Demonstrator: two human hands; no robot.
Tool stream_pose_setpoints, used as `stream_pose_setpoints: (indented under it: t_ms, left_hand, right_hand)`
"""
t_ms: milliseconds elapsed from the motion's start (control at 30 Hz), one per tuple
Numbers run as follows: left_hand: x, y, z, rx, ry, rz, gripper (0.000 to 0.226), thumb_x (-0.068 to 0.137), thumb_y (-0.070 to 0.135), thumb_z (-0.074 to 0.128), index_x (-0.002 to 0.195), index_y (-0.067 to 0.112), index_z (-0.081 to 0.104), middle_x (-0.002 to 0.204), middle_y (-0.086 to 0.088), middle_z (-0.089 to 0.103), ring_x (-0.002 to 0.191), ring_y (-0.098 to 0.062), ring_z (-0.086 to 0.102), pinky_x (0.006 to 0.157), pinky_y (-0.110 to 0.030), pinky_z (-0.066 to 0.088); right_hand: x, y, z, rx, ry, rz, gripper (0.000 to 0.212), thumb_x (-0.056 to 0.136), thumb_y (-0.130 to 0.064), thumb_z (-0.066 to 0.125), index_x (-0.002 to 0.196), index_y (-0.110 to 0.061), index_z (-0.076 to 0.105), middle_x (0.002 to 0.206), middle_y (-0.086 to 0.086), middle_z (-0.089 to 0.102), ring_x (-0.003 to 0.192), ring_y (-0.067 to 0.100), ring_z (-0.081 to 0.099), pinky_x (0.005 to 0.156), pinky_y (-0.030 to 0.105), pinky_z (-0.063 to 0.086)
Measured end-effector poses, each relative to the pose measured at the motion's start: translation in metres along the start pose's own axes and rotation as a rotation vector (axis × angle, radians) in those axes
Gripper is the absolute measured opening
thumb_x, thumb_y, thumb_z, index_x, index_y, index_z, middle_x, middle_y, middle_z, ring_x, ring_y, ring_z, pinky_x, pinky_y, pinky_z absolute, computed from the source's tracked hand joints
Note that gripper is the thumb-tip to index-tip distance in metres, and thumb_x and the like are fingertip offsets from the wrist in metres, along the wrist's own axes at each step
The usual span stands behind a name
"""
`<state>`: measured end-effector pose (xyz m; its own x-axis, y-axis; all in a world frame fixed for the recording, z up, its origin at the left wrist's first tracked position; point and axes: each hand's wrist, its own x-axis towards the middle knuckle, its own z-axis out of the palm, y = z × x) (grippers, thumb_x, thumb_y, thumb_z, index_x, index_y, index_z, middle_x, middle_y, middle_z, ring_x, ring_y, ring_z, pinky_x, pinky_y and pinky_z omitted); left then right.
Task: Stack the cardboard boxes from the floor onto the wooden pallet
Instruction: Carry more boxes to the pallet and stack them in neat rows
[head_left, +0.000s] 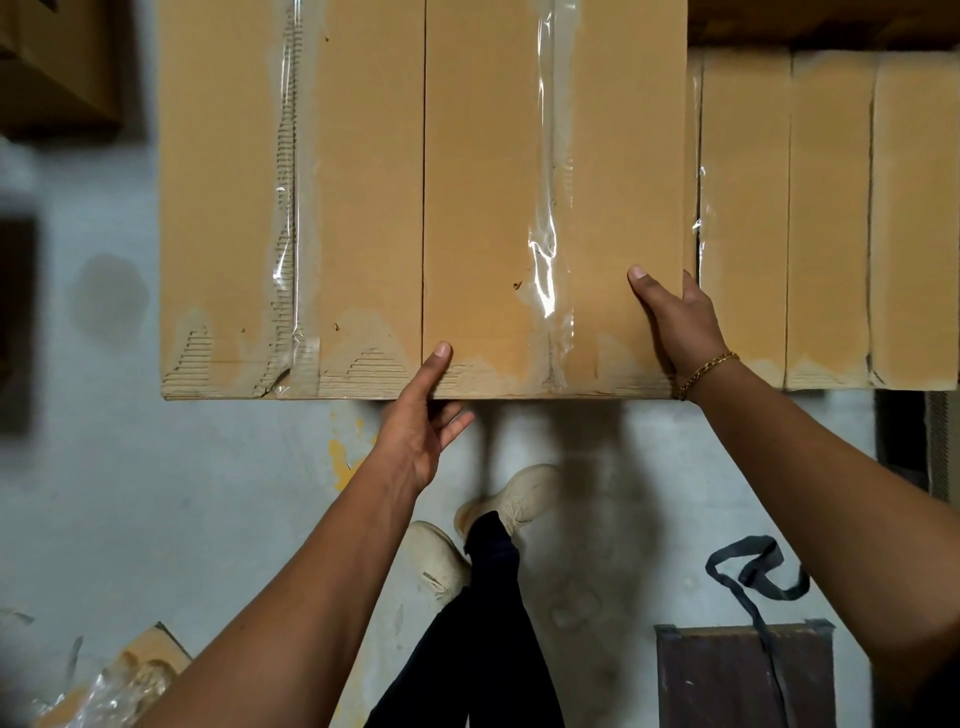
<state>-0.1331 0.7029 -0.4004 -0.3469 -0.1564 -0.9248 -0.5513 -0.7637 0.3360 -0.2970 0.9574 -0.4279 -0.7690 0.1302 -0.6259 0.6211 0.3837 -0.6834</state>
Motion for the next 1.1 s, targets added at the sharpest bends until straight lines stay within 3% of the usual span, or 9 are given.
stream_pose_setpoints:
  t_ms: [300, 433, 533, 600, 733, 800, 933, 1033, 1100]
  left_hand:
    - [0.002, -0.002, -0.004, 0.008, -0.016, -0.018, 0.046, 0.080, 0.050, 0.083, 0.120, 0.031, 0.070, 0.143, 0.003, 0.058, 0.127, -0.027, 0.061, 0.085, -0.036, 0.062]
    - [-0.004, -0.003, -0.004, 0.026, -0.014, -0.025, 0.048, 0.081, 0.050, 0.082, 0.122, 0.031, 0.068, 0.137, 0.003, 0.065, 0.123, -0.026, 0.064, 0.090, -0.040, 0.061]
    - [-0.011, 0.000, -0.007, 0.048, 0.004, -0.034, 0.044, 0.083, 0.049, 0.081, 0.121, 0.029, 0.069, 0.131, -0.002, 0.068, 0.116, -0.024, 0.069, 0.091, -0.042, 0.061]
    - [-0.014, 0.001, -0.013, 0.066, 0.019, -0.039, 0.043, 0.084, 0.048, 0.081, 0.120, 0.028, 0.071, 0.133, -0.005, 0.067, 0.117, -0.025, 0.069, 0.087, -0.042, 0.062]
    - [-0.023, 0.006, -0.022, 0.103, 0.028, -0.037, 0.038, 0.085, 0.044, 0.080, 0.117, 0.026, 0.072, 0.120, 0.000, 0.067, 0.119, -0.026, 0.067, 0.084, -0.041, 0.062]
    - [-0.029, 0.006, -0.027, 0.140, 0.047, -0.037, 0.047, 0.080, 0.047, 0.082, 0.121, 0.025, 0.072, 0.116, -0.001, 0.064, 0.118, -0.025, 0.067, 0.084, -0.040, 0.062]
    - [-0.048, 0.011, -0.036, 0.271, 0.088, 0.012, 0.101, 0.057, 0.066, 0.090, 0.142, 0.022, 0.058, 0.134, -0.011, 0.060, 0.115, -0.024, 0.066, 0.080, -0.036, 0.060]
    - [-0.072, 0.019, -0.037, 0.386, 0.164, 0.110, 0.098, 0.081, 0.060, 0.078, 0.158, 0.022, 0.032, 0.150, -0.008, 0.048, 0.127, -0.031, 0.055, 0.099, -0.047, 0.050]
    - [-0.089, 0.027, -0.039, 0.464, 0.189, 0.163, 0.095, 0.086, 0.057, 0.075, 0.160, 0.019, 0.028, 0.157, -0.006, 0.044, 0.138, -0.034, 0.046, 0.111, -0.051, 0.042]
  right_hand:
    - [-0.004, -0.002, 0.001, -0.014, 0.001, -0.021, 0.102, 0.064, -0.085, 0.073, 0.147, -0.030, 0.053, 0.143, -0.008, 0.060, 0.131, 0.017, 0.057, 0.114, 0.042, 0.044]
    - [-0.013, -0.008, 0.001, -0.046, -0.007, -0.065, 0.072, 0.086, -0.063, 0.070, 0.146, -0.026, 0.054, 0.137, -0.007, 0.062, 0.126, 0.017, 0.057, 0.112, 0.038, 0.044]
    - [-0.021, -0.014, -0.002, -0.067, 0.007, -0.064, 0.058, 0.094, -0.050, 0.068, 0.145, -0.024, 0.054, 0.122, -0.013, 0.060, 0.118, 0.011, 0.056, 0.099, 0.026, 0.042]
    - [-0.027, -0.018, -0.003, -0.090, 0.010, -0.054, 0.061, 0.096, -0.049, 0.067, 0.148, -0.022, 0.050, 0.132, -0.008, 0.058, 0.125, 0.014, 0.053, 0.099, 0.023, 0.037]
    - [-0.041, -0.024, -0.009, -0.141, 0.022, -0.032, 0.079, 0.094, -0.053, 0.067, 0.158, -0.021, 0.036, 0.161, 0.004, 0.040, 0.147, 0.020, 0.038, 0.114, 0.032, 0.032]
    - [-0.049, -0.025, -0.011, -0.183, 0.031, -0.034, 0.083, 0.093, -0.056, 0.067, 0.160, -0.022, 0.033, 0.162, 0.005, 0.038, 0.146, 0.024, 0.039, 0.116, 0.037, 0.033]
    - [-0.073, -0.041, -0.017, -0.272, 0.067, -0.084, 0.086, 0.090, -0.060, 0.068, 0.160, -0.023, 0.033, 0.164, 0.006, 0.036, 0.149, 0.027, 0.037, 0.121, 0.041, 0.031]
    - [-0.099, -0.062, -0.022, -0.321, 0.055, -0.128, 0.080, 0.095, -0.054, 0.065, 0.160, -0.020, 0.032, 0.166, 0.004, 0.032, 0.151, 0.025, 0.033, 0.122, 0.038, 0.027]
    - [-0.121, -0.078, -0.024, -0.346, 0.023, -0.154, 0.079, 0.096, -0.052, 0.063, 0.161, -0.020, 0.031, 0.167, 0.002, 0.029, 0.151, 0.024, 0.031, 0.120, 0.036, 0.025]
